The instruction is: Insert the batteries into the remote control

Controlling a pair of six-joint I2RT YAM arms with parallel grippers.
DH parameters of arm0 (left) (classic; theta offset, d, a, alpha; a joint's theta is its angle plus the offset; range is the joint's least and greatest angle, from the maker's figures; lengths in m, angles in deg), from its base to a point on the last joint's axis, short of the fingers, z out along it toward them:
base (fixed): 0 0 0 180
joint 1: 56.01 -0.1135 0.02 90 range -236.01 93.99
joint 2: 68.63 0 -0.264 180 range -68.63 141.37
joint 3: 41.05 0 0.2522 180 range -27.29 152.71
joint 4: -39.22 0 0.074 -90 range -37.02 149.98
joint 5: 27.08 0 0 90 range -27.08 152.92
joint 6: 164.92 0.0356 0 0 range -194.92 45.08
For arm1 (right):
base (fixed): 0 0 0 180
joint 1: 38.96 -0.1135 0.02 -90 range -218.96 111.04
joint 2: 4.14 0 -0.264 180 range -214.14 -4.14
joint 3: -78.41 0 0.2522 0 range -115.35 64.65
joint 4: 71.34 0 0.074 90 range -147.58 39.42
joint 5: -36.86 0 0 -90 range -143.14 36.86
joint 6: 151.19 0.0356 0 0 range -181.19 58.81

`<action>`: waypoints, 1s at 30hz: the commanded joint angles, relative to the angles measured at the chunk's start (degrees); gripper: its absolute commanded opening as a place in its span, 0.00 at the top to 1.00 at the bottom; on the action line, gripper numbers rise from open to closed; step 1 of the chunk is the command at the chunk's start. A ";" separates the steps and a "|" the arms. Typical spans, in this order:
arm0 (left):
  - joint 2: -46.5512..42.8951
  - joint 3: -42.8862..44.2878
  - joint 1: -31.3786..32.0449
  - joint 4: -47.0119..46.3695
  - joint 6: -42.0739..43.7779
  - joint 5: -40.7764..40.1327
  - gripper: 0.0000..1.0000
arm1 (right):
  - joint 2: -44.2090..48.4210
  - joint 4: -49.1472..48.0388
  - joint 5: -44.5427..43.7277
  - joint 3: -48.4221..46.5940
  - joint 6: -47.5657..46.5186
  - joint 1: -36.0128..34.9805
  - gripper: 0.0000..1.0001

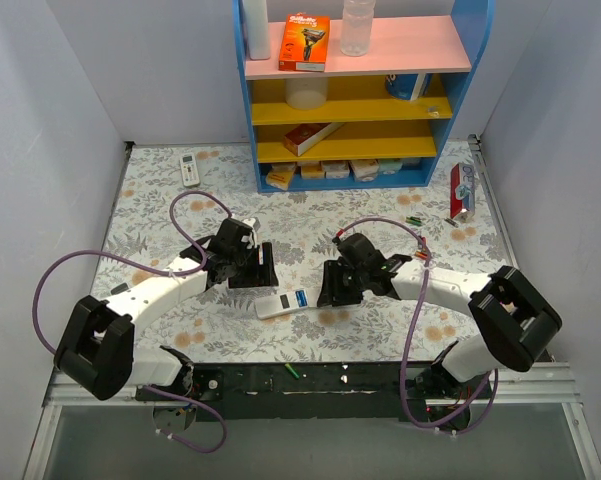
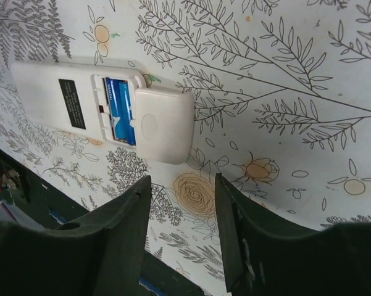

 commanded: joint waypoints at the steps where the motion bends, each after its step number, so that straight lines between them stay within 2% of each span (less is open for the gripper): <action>1: -0.06 0.79 0.42 1.12 -0.30 -0.18 0.35 | -2.14 -2.90 1.20 -0.85 1.45 0.45 0.48; 14: 3.02 0.18 0.86 4.89 -1.53 -2.30 0.36 | -5.48 -3.34 0.32 -3.30 0.66 0.80 0.48; 30: 5.30 0.79 0.94 5.25 -1.97 -1.51 0.37 | -8.47 -5.19 1.64 -4.54 -1.18 0.80 0.49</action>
